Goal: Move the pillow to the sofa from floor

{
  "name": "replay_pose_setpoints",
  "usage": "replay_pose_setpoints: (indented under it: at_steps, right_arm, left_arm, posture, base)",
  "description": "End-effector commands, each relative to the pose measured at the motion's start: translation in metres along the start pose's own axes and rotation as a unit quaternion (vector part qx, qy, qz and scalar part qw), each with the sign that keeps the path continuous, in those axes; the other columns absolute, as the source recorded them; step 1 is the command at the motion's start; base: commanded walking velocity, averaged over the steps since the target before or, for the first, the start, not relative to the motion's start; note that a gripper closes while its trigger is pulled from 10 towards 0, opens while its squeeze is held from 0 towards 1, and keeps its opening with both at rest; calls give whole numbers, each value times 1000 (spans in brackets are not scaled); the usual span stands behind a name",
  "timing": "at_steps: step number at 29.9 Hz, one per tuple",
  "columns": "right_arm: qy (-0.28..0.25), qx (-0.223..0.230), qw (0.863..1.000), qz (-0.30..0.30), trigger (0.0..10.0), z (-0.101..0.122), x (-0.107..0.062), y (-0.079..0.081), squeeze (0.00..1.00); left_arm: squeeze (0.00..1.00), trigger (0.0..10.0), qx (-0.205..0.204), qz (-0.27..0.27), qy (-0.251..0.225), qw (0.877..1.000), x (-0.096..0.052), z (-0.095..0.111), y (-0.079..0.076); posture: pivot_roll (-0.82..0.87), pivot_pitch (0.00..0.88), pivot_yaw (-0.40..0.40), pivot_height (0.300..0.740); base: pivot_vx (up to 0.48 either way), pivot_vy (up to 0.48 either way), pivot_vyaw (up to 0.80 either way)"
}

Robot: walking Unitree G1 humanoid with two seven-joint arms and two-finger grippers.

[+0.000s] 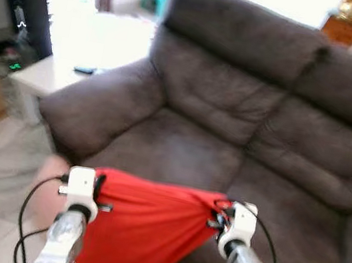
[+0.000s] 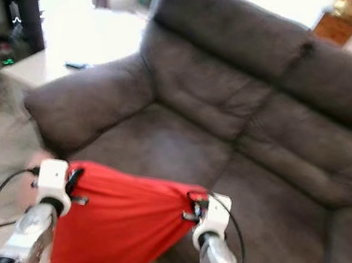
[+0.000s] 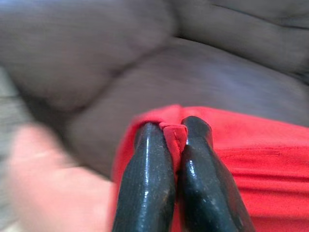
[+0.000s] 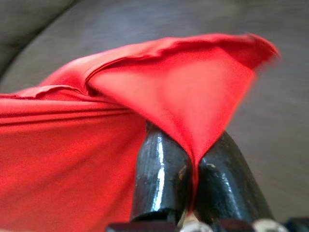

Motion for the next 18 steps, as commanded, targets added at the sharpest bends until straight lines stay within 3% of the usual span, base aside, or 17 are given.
replay_pose_setpoints:
  at_steps: [1,10,18]
  right_arm:
    - [-48,11,997,-61,10000,26,1,-32,0]
    - [-50,11,997,-62,10000,28,1,-33,0]
    - [-50,9,997,-61,10000,28,1,-33,0]
  left_arm:
    - [0,10000,5,31,-15,999,-1,8,19]
    - [0,10000,3,33,-15,999,-1,7,20]
    - [0,10000,2,36,-20,999,-1,9,20]
  posture:
    - [214,0,-153,740]
    - [213,0,-156,740]
    - [213,0,-158,740]
  base:
    - [0,-326,-688]
    - [0,-320,-689]
    - [0,0,-667]
Point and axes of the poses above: a point about 5 cm out from each wrist's last joint towards the gripper, its own x axis pointing out of the wrist towards the gripper, its own z axis along the axis of the wrist's last joint, y = z × x, the point moved 4 cm from there along x, pointing out of the wrist towards the gripper, and after that the axes turned 13 degrees about -x, right-handed, at the moved point
